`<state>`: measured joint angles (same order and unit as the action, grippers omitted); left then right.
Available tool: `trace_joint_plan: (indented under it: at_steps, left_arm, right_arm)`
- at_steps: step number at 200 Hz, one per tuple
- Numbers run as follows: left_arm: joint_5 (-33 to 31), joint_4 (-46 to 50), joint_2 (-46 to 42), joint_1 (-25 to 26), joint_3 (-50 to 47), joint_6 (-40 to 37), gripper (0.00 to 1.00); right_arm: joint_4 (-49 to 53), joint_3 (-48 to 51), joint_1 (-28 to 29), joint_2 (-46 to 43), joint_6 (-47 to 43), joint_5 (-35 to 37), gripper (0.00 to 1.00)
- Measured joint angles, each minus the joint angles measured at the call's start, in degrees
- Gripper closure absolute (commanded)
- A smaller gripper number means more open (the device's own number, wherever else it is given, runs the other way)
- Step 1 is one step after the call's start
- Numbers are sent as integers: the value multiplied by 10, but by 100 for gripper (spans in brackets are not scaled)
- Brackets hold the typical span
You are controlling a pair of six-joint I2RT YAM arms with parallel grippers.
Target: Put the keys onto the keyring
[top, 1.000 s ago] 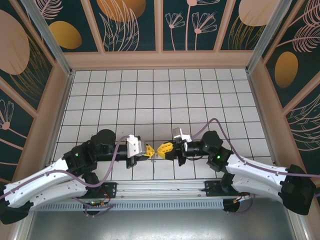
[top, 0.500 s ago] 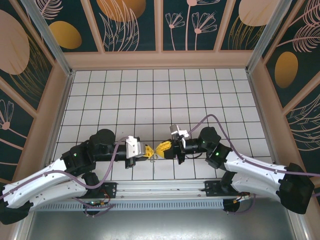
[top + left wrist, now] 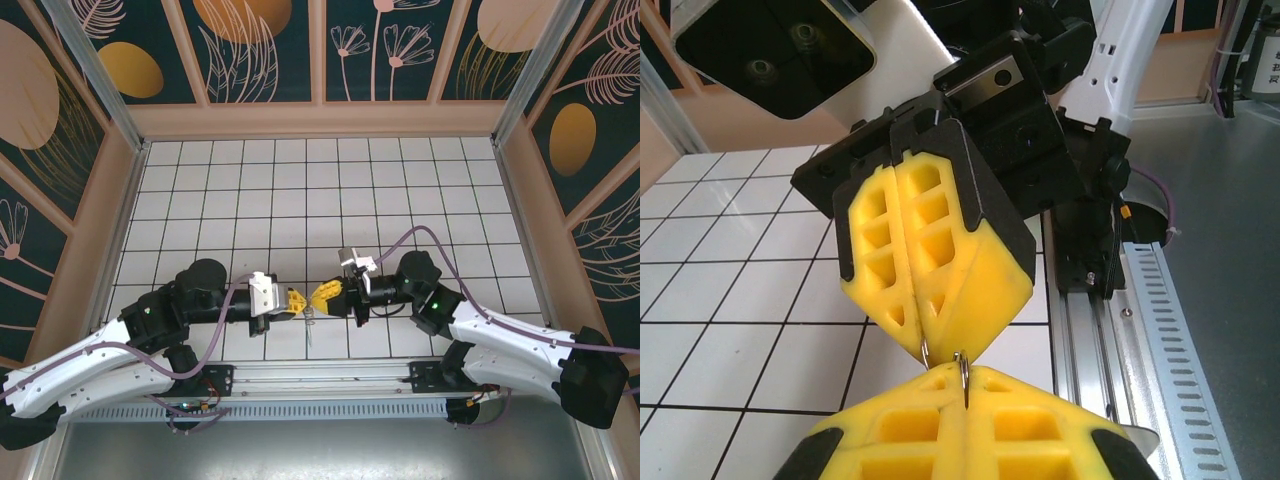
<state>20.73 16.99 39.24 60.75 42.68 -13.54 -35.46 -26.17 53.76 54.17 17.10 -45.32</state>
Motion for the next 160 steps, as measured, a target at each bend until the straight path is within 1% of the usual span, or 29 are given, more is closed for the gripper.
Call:
trace_joint_plan:
  at_steps: [119, 138, 160]
  left_arm:
    - [-6, 0, -7, 0, 0, -4, 100]
    - [-9, 0, -8, 0, 0, -4, 100]
    - [-4, -1, -9, 0, 0, -4, 100]
  right_arm:
    - [15, -14, -9, 11, 11, -14, 100]
    - [15, -16, -9, 14, 13, -16, 91]
    - [18, -16, -11, 14, 15, -12, 83]
